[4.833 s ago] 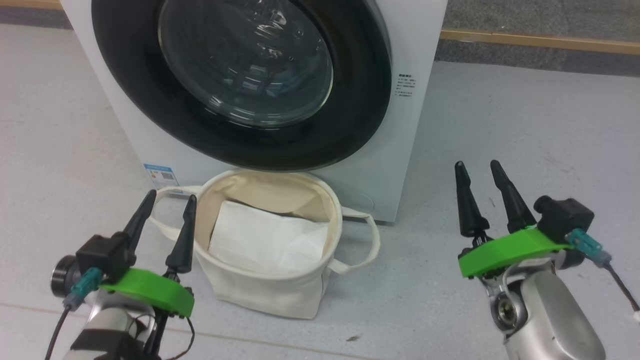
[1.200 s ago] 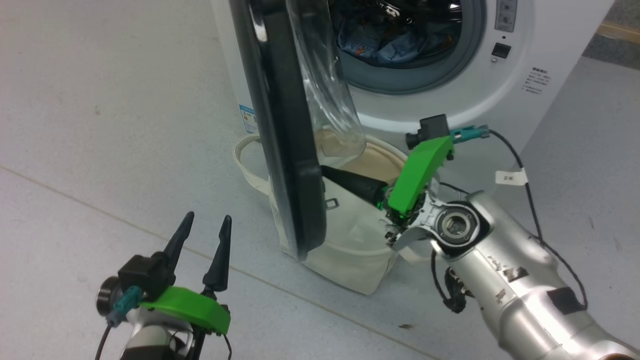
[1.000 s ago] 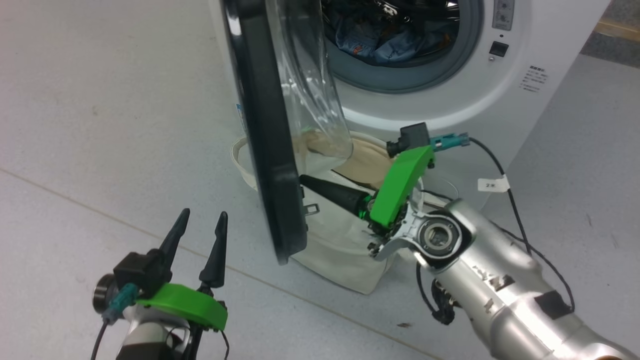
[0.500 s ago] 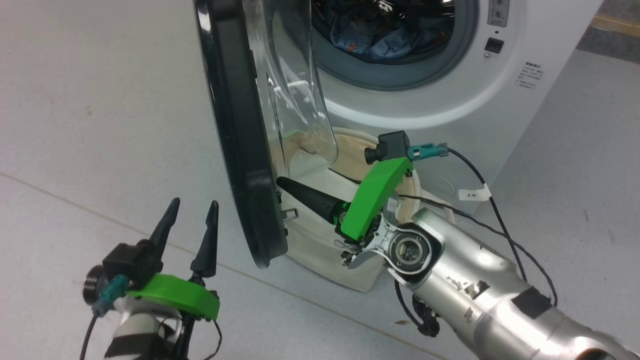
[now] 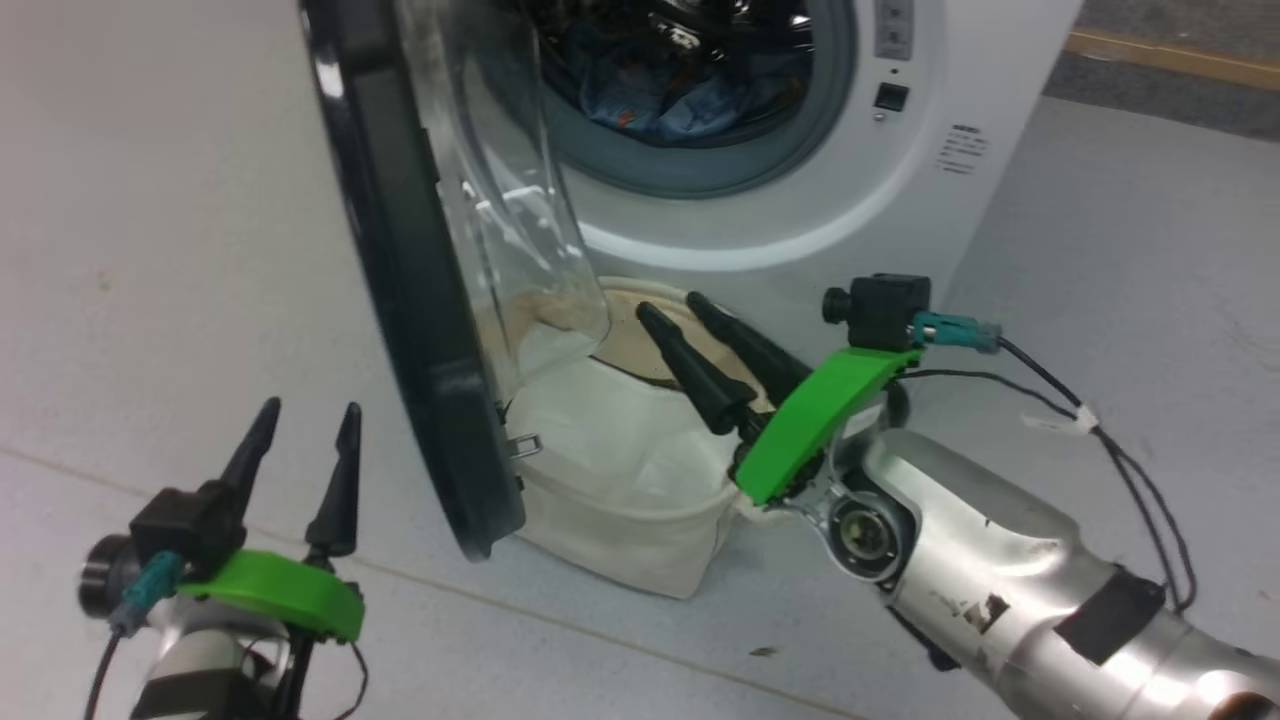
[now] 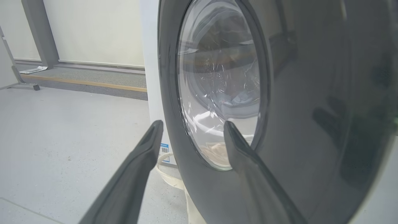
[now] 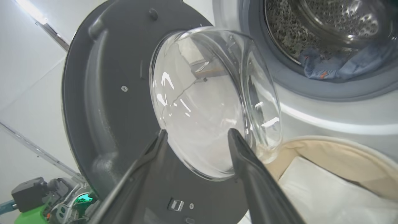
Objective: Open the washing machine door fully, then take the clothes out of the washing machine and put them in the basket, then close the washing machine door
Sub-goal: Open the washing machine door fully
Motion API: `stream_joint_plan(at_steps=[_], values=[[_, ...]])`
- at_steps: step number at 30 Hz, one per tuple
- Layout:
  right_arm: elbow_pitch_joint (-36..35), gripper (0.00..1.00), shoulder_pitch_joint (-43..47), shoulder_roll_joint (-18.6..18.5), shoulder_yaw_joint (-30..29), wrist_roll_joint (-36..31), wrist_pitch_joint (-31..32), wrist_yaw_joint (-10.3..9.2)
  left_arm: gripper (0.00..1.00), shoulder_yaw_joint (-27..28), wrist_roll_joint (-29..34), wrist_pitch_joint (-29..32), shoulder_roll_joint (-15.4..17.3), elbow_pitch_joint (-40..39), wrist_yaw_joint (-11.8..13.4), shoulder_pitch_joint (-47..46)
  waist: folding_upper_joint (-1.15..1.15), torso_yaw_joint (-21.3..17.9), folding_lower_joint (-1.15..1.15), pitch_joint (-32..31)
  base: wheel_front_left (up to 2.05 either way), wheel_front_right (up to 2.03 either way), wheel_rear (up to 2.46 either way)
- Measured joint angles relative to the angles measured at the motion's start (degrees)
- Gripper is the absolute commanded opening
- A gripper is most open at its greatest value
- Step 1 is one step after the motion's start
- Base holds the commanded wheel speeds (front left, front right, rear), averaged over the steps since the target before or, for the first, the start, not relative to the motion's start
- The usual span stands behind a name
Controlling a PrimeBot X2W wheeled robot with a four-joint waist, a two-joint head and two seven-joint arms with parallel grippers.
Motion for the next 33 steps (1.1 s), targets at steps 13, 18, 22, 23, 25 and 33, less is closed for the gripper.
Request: stream_joint_plan(at_steps=[13,18,22,23,25,33], values=[[-11.0,1.0,20.0,0.5,-36.9,-39.4,-2.0,0.01,1.0,2.0,-1.0,0.0,5.4,0.0,0.0,3.0,0.0,-7.0,0.0,-2.9,0.0,0.0,0.0],[-15.1,1.0,29.6,2.5,-44.5,-49.1,-2.0,0.01,1.0,2.2,-1.7,0.0,6.5,-0.2,0.0,3.8,0.0,-8.5,0.0,-4.0,0.0,0.0,0.0],[-15.1,1.0,32.8,2.5,-47.3,-51.9,-2.0,0.01,1.0,2.7,-2.1,0.0,6.9,-0.7,0.0,4.9,0.0,-9.1,0.0,-4.6,0.0,0.0,0.0],[-15.0,1.0,33.5,2.5,-48.1,-52.6,-2.0,0.01,1.0,2.9,-2.5,0.0,6.9,-0.8,0.0,5.0,0.0,-9.2,0.0,-4.6,0.0,0.0,0.0],[-14.5,1.0,35.0,2.4,-49.9,-54.3,-2.0,0.01,1.0,3.4,-3.2,0.0,6.9,-1.1,0.1,5.2,0.0,-9.3,0.0,-4.8,0.0,0.0,0.0],[-14.5,1.0,36.7,3.4,-53.4,-56.7,-2.0,0.01,1.0,3.7,-4.1,0.1,7.0,-1.4,0.1,5.5,0.0,-9.5,0.0,-4.5,0.0,0.0,0.0]])
